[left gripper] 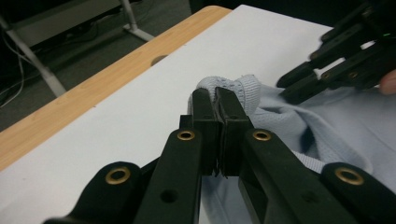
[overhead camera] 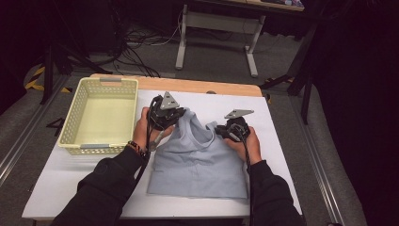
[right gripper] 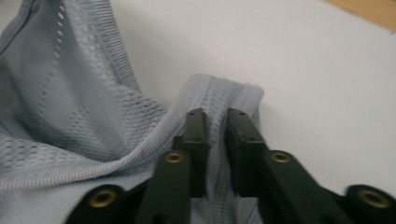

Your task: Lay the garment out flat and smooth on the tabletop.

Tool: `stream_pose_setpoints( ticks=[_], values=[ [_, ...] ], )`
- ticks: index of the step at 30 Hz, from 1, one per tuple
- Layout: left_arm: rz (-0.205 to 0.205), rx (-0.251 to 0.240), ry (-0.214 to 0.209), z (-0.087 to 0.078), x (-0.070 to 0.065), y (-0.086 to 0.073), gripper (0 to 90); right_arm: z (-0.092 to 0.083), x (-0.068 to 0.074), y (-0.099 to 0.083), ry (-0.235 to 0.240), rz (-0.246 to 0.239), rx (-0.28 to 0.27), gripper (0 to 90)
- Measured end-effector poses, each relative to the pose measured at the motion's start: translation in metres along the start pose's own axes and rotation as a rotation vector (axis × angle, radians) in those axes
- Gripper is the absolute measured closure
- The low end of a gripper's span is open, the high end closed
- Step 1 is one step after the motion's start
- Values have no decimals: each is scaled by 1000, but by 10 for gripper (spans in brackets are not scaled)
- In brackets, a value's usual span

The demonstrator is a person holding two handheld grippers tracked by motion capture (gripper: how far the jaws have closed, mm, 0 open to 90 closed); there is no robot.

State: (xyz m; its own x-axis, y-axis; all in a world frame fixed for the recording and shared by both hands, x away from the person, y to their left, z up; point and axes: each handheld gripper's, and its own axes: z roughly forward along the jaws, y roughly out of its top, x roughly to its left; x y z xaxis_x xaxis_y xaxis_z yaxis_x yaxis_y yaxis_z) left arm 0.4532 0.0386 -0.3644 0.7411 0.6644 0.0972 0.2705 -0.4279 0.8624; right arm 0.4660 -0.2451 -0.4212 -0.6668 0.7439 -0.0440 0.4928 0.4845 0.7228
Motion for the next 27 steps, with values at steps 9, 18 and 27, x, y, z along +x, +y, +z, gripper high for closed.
stream_pose_setpoints(
  ticks=[9,18,27],
  values=[
    [-33,22,140,10,14,12,804,-23,-13,15,-126,28,-146,881],
    [-82,2,169,4,7,16,541,-46,-15,21,-269,80,-259,654],
    [44,-15,68,-18,-44,-9,494,-59,-4,-3,-233,73,-266,461]
  ],
)
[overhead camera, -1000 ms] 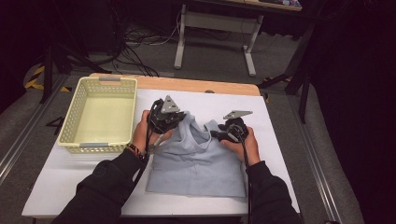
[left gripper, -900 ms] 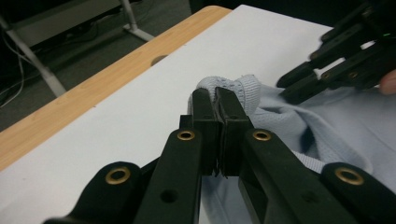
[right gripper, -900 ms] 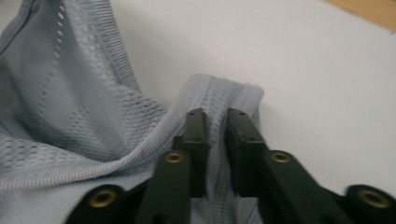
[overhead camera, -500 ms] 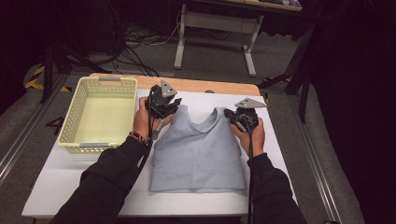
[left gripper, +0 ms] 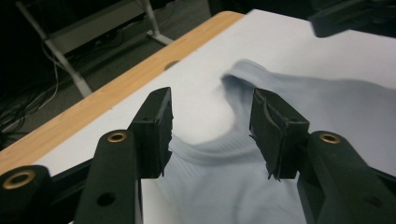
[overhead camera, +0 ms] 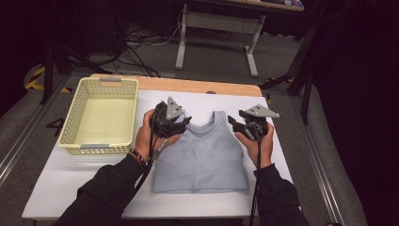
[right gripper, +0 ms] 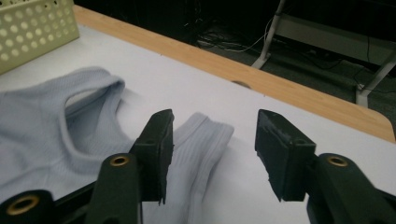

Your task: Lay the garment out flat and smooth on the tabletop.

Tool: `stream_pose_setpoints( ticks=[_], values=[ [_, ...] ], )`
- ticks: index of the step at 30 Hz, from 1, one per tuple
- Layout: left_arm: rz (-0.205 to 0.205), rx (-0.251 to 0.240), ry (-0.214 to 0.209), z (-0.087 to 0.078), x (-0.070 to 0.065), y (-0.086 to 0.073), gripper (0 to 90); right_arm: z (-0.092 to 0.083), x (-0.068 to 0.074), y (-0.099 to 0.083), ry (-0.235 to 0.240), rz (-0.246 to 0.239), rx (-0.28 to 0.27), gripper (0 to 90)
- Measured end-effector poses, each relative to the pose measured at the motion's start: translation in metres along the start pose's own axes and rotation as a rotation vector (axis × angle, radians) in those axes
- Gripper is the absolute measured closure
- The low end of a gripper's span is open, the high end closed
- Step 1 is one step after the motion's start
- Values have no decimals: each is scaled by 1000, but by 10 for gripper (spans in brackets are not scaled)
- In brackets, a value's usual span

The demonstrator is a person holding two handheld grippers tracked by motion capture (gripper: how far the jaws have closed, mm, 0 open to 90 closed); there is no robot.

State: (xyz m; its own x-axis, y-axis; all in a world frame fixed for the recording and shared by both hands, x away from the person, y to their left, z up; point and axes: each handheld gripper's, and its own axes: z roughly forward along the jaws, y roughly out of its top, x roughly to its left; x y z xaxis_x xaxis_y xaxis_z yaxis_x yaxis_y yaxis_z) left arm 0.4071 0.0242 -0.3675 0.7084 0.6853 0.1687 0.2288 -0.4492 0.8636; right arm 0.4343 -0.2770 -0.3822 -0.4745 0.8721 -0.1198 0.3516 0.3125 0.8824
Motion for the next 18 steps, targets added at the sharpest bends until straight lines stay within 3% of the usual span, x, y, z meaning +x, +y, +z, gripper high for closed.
stream_pose_setpoints(
  ticks=[3,7,9,10,11,13,14,18],
  values=[
    [21,-1,-63,-7,-22,-18,455,-7,0,-19,6,-9,21,440],
    [131,43,-181,-22,-56,-50,372,-18,-7,-44,38,7,48,426],
    [180,64,-236,-31,-67,-65,351,-25,-11,-56,29,15,98,429],
    [211,88,-257,-40,-73,-80,355,-30,-13,-64,22,31,150,418],
    [211,88,-257,-40,-73,-80,354,-30,-13,-64,22,31,150,418],
    [221,145,-276,-51,-73,-101,349,-40,-9,-74,54,40,163,415],
    [221,145,-276,-51,-73,-101,346,-40,-9,-74,54,40,163,415],
    [173,175,-303,-60,-60,-120,386,-41,3,-83,93,7,202,397]
  ],
)
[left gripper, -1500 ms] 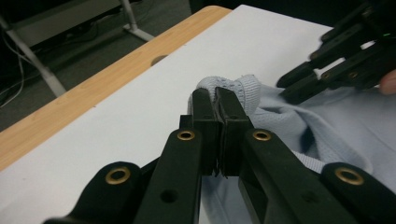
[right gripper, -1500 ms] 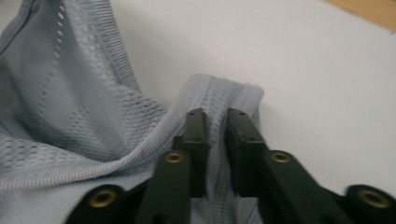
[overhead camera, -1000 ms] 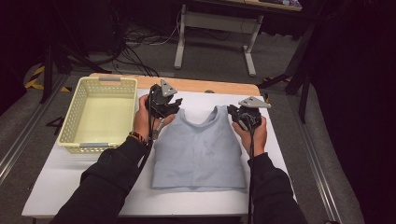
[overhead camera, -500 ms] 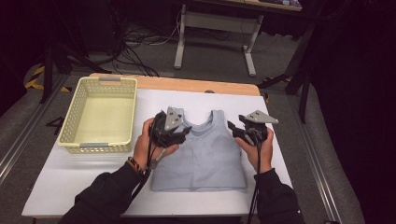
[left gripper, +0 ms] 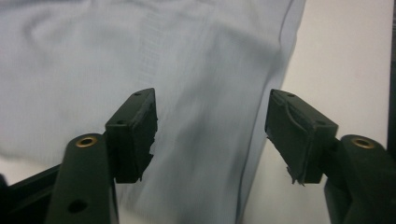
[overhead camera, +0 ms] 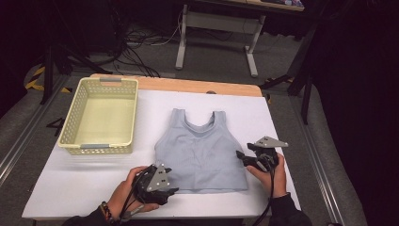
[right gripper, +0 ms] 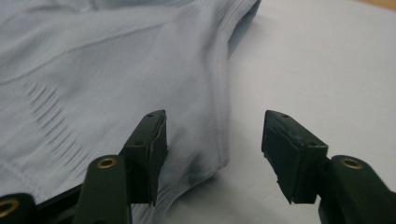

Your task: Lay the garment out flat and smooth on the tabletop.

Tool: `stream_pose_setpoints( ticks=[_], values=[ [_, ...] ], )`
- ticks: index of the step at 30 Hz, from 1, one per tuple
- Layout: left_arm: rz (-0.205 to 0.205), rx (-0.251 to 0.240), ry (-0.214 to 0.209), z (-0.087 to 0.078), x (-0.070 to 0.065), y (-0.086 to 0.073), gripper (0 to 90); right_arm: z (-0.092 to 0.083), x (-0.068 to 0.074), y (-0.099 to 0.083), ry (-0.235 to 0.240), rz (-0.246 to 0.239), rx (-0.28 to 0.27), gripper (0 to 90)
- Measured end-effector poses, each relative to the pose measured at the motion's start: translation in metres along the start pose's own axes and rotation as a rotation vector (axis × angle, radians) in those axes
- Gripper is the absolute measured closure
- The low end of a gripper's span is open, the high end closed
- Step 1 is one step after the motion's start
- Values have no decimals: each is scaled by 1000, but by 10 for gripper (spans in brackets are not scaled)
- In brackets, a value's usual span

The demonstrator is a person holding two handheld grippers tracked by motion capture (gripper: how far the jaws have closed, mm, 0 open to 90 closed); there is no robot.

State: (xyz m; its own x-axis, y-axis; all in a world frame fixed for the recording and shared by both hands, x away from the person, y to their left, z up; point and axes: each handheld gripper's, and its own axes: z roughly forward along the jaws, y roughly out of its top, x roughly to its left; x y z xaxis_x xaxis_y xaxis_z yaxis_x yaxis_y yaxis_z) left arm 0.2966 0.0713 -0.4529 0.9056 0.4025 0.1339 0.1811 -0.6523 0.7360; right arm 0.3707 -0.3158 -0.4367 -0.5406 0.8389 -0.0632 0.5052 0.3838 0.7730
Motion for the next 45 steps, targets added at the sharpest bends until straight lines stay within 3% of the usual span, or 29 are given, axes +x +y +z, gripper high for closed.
stream_pose_setpoints(
  ticks=[1,3,5,6,8,9,11,12,15,17,19,21,23,24,25,27,31,33,36,40,42,45],
  values=[
    [-25,7,-18,0,3,-5,451,6,4,-3,-1,-25,44,380],
    [-42,18,-67,0,7,-13,502,11,5,-6,4,-40,70,379],
    [-35,66,-71,2,10,-19,547,14,5,-7,6,-46,84,378],
    [-68,40,-92,2,12,-23,565,18,3,-10,30,-32,90,404],
    [-69,41,-88,2,12,-23,579,18,2,-10,39,-25,89,403],
    [-43,52,-76,2,10,-22,608,15,0,-10,38,-24,93,399],
    [-33,53,-67,2,8,-21,670,6,-4,-8,15,-23,63,401],
    [-29,51,-56,3,8,-22,731,-5,-10,-7,-3,-1,22,420],
    [-17,38,-45,3,10,-23,819,-13,-16,-10,-35,37,-27,452],
    [-8,16,-45,4,11,-26,835,-11,-15,-12,-23,44,-26,433],
    [-13,7,-51,4,12,-27,839,-4,-10,-14,5,4,3,427],
    [-4,9,-48,4,12,-27,848,4,-5,-14,-14,-34,30,439],
    [19,3,-39,3,11,-27,853,10,-5,-15,-5,-26,37,493],
    [76,-10,-12,2,8,-29,854,12,-6,-17,6,-17,36,541],
    [92,-8,-5,2,7,-29,855,13,-4,-20,16,-21,30,620],
    [81,-19,-7,3,8,-29,856,14,-1,-21,19,-46,26,707],
    [59,-45,4,-2,12,-28,859,8,3,-17,-20,-104,9,834],
    [57,-70,21,-8,14,-26,860,1,3,-14,-36,-118,-15,842],
    [64,-92,42,-13,17,-23,861,-15,1,-9,-43,-74,-106,861],
    [71,-99,41,-5,21,-15,861,-29,0,-3,-123,-92,-170,870],
    [75,-87,27,4,22,-12,861,-28,-2,-3,-169,-75,-182,870],
    [93,-44,18,14,21,-11,861,-16,-3,-6,-188,-59,-139,866]
  ],
)
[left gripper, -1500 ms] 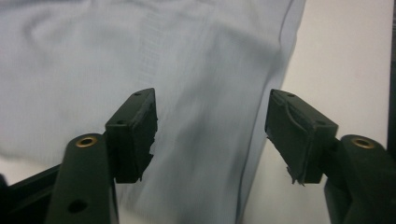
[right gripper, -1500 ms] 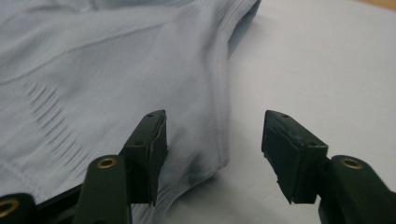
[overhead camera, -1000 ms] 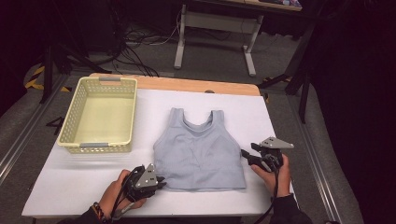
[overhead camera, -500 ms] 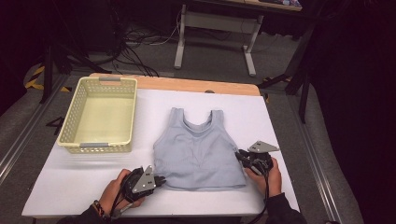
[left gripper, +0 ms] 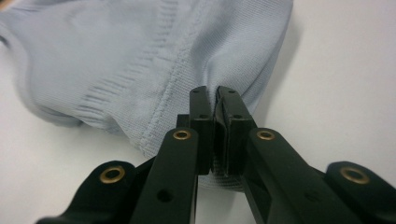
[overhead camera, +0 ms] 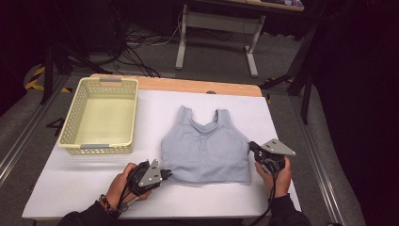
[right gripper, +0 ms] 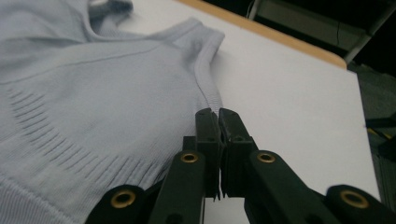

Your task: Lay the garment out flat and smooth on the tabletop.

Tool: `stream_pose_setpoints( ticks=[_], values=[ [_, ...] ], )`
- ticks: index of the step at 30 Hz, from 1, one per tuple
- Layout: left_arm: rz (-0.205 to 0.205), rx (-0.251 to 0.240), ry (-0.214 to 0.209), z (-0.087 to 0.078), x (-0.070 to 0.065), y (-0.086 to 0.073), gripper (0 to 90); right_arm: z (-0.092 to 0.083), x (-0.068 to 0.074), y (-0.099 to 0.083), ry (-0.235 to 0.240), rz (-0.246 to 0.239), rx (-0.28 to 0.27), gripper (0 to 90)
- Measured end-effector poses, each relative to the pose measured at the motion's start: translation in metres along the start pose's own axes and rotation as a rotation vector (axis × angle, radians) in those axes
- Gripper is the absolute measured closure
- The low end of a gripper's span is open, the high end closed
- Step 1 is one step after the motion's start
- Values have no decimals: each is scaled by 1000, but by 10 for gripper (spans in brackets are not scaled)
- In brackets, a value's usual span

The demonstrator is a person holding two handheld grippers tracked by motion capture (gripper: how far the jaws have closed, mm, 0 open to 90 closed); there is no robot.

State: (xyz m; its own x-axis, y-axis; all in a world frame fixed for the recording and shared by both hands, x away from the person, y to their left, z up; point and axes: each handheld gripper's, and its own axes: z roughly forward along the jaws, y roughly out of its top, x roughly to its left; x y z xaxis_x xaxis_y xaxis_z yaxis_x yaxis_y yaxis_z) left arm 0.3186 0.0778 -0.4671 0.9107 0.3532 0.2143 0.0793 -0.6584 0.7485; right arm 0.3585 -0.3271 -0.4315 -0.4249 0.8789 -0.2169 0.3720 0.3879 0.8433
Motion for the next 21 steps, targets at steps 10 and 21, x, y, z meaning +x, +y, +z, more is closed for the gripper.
stream_pose_setpoints(
  ticks=[10,21],
  values=[
    [5,25,-36,-1,-8,0,860,21,-3,-12,1,9,53,856],
    [26,28,-26,-6,-10,0,858,3,1,-6,8,28,-16,891]
  ],
)
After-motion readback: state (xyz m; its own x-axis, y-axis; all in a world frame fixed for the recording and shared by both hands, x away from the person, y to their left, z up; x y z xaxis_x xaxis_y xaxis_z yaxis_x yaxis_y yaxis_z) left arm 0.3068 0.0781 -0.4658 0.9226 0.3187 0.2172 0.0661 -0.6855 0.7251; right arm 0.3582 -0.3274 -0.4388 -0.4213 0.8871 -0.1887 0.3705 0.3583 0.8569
